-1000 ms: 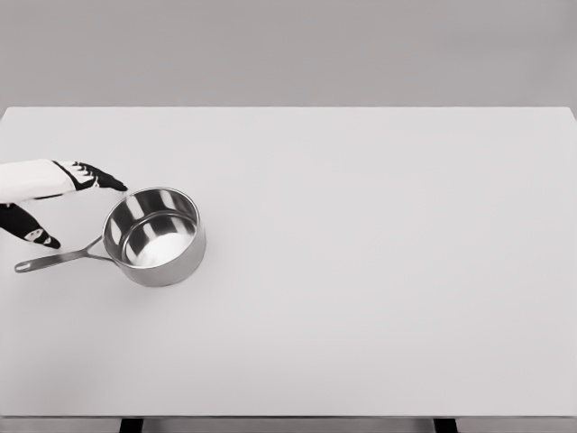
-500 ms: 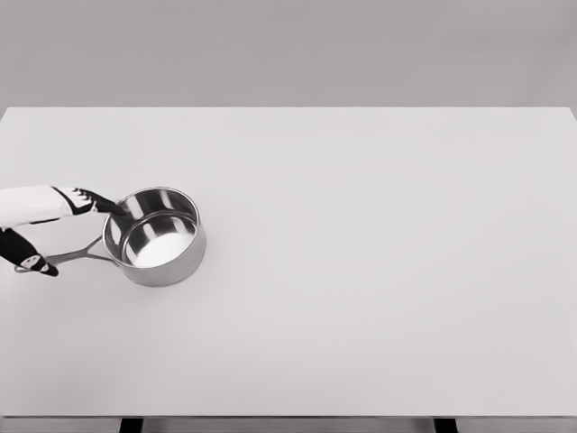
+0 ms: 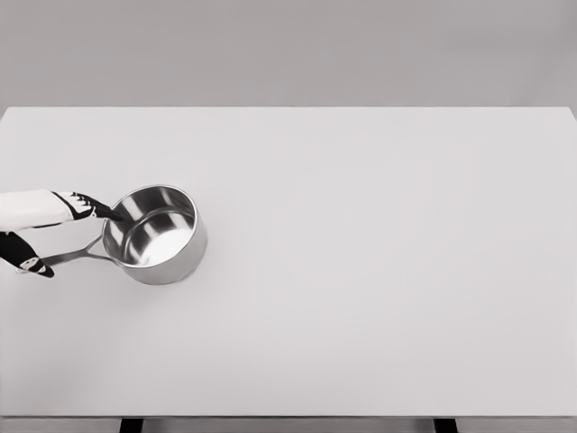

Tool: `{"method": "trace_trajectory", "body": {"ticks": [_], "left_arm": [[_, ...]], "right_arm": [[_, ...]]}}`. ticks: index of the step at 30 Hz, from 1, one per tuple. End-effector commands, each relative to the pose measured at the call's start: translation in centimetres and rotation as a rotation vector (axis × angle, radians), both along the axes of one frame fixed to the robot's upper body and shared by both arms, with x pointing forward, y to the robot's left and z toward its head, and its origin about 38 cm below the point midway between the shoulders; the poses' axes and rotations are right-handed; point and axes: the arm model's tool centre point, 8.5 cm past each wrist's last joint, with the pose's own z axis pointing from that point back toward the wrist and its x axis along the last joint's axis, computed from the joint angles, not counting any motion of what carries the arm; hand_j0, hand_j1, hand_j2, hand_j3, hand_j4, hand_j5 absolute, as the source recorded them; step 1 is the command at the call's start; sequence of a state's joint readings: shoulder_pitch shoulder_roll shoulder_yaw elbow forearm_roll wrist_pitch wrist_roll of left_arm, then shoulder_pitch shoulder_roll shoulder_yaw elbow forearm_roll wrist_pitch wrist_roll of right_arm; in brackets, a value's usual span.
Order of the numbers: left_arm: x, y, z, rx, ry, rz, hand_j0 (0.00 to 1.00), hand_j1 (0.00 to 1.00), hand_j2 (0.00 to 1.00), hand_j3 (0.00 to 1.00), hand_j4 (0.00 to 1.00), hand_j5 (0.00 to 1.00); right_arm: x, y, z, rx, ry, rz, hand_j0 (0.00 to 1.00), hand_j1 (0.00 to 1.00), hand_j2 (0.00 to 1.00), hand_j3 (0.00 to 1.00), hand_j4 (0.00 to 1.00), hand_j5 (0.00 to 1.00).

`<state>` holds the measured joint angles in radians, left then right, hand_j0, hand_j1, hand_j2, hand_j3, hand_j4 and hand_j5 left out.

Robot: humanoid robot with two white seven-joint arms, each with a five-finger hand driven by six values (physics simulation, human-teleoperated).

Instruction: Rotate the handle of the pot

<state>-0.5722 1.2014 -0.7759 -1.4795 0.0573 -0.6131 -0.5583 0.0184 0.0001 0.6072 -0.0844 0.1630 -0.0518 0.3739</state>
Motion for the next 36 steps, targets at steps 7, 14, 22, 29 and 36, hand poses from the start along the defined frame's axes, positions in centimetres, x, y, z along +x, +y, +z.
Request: {"method": "trace_trajectory", "body": {"ticks": [7, 14, 22, 29, 36], "left_arm": [[0.7, 0.4, 0.6, 0.024, -0.038, 0.014, 1.00, 1.00, 1.00, 1.00, 1.00, 1.00], [1.1, 1.2, 1.1, 0.027, -0.056, 0.039, 1.00, 1.00, 1.00, 1.00, 1.00, 1.00], [1.4, 1.2, 1.1, 0.038, -0.066, 0.040, 1.00, 1.00, 1.00, 1.00, 1.00, 1.00], [1.6, 1.0, 1.2, 0.040, -0.077, 0.037, 1.00, 1.00, 1.00, 1.00, 1.00, 1.00], [1.7, 0.9, 1.9, 0.028, -0.096, 0.037, 1.00, 1.00, 1.00, 1.00, 1.00, 1.00]], "right_arm": [[0.0, 0.0, 0.0, 0.000, 0.000, 0.000, 1.00, 1.00, 1.00, 1.00, 1.00, 1.00], [0.0, 0.0, 0.0, 0.000, 0.000, 0.000, 1.00, 1.00, 1.00, 1.00, 1.00, 1.00], [0.0, 0.0, 0.0, 0.000, 0.000, 0.000, 1.00, 1.00, 1.00, 1.00, 1.00, 1.00], [0.0, 0.0, 0.0, 0.000, 0.000, 0.000, 1.00, 1.00, 1.00, 1.00, 1.00, 1.00], [0.0, -0.1, 0.0, -0.003, 0.001, 0.000, 1.00, 1.00, 1.00, 1.00, 1.00, 1.00]]}}
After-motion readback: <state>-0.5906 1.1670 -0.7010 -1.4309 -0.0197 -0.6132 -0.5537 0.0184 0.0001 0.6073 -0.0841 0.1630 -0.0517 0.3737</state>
